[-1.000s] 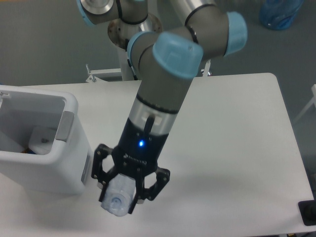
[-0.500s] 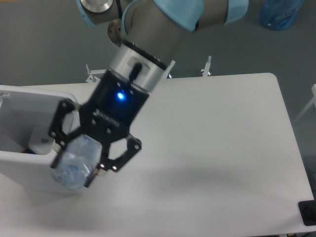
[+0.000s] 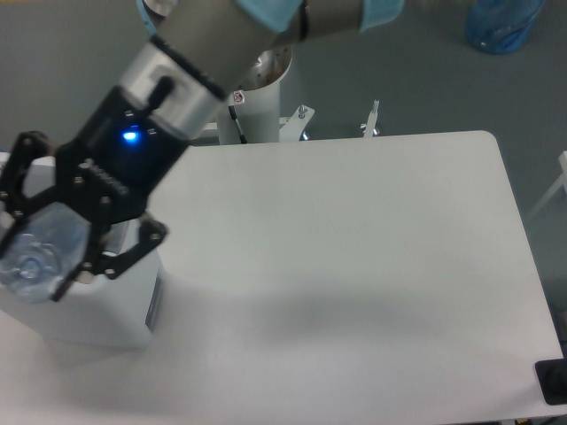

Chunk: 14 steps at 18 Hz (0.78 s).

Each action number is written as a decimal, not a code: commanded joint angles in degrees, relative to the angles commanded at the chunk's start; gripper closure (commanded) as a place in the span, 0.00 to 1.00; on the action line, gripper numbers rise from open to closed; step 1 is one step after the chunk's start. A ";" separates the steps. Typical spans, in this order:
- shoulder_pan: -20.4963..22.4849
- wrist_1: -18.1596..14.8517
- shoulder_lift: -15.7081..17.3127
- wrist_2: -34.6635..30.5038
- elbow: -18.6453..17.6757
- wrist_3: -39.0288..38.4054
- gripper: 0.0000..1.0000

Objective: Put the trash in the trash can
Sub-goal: 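Carry the bottle over the white bin and lower it inside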

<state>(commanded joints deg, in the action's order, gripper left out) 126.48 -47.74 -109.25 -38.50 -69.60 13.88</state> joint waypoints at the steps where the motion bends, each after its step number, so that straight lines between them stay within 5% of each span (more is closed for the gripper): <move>1: -0.79 0.89 0.00 0.00 -0.53 0.44 0.55; 5: -2.99 1.25 0.00 -0.26 -2.38 4.47 0.44; 10: -3.79 1.25 1.40 -0.44 -4.93 10.28 0.03; 14: -3.44 1.25 1.67 -0.53 -5.02 10.29 0.00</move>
<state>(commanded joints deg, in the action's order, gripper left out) 123.05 -46.49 -107.58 -39.02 -74.62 24.17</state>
